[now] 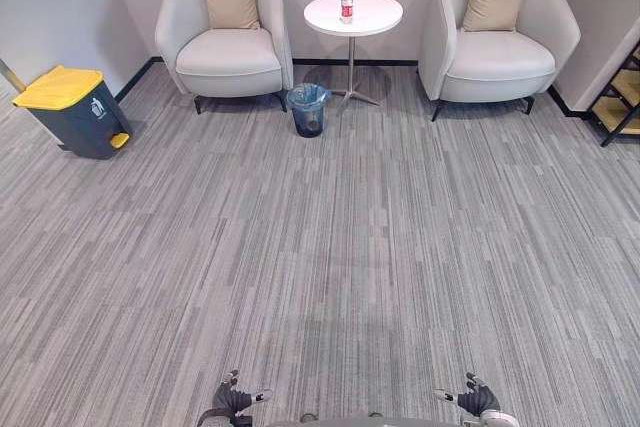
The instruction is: Gather rubbish on tea table into small bin, then transfer packed bag to large trash can.
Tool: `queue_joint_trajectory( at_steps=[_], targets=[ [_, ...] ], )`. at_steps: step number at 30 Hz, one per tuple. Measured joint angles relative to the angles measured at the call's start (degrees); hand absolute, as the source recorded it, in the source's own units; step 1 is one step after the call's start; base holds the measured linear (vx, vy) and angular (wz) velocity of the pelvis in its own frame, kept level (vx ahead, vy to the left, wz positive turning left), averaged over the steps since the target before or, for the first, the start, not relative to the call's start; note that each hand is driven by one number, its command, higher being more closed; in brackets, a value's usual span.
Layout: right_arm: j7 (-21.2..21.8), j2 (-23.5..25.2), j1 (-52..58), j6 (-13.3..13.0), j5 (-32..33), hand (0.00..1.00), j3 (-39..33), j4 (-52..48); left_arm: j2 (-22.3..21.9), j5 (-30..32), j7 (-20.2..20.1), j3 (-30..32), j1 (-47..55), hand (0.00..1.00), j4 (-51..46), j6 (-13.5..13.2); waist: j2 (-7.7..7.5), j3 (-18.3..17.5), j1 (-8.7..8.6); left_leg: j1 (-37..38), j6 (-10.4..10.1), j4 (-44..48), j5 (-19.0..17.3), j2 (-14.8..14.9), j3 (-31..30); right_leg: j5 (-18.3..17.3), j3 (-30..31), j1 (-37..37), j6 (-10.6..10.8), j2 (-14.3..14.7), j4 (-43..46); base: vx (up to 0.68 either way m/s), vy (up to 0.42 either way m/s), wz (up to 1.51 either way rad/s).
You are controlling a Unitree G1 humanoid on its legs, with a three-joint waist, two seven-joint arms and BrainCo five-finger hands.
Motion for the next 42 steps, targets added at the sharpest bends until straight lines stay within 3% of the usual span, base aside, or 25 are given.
queue_joint_trajectory(
  at_steps=[31, 38, 42],
  targets=[
    [-0.01, 1.55, -0.18, 0.02, 0.99, 0.00, -0.39, -0.01, 0.01, -0.20, -0.17, -0.50, -0.56, 0.00, 0.73, -0.05, 0.07, 0.22, 0.02, 0.17, -0.70, 0.14, -0.67, 0.66, 1.61, 0.02, 1.63, -0.18, -0.01, 0.66, -0.55, -0.01, -0.009, -0.02],
    [-0.01, 1.53, -0.81, 0.05, 0.99, 0.00, -0.52, -0.13, -0.13, -0.21, -0.17, -0.54, -0.78, 0.00, 0.72, -0.07, 0.78, 0.43, 0.03, -2.84, 0.04, 3.28, -3.28, 1.39, 4.22, -0.13, 4.23, -2.98, -0.01, 1.19, -0.03, 0.02, -0.021, -0.21],
    [-0.04, 1.49, -1.92, 0.65, 0.96, 0.00, -0.56, -0.14, -0.26, -0.31, -0.15, -0.56, -0.90, 0.00, 0.57, -0.08, 1.32, 0.91, 0.04, -5.28, 0.58, 7.50, -6.94, 1.72, 6.69, -4.28, 6.83, -7.84, 0.43, 1.22, 7.15, 0.09, 0.017, -0.34]
  ],
)
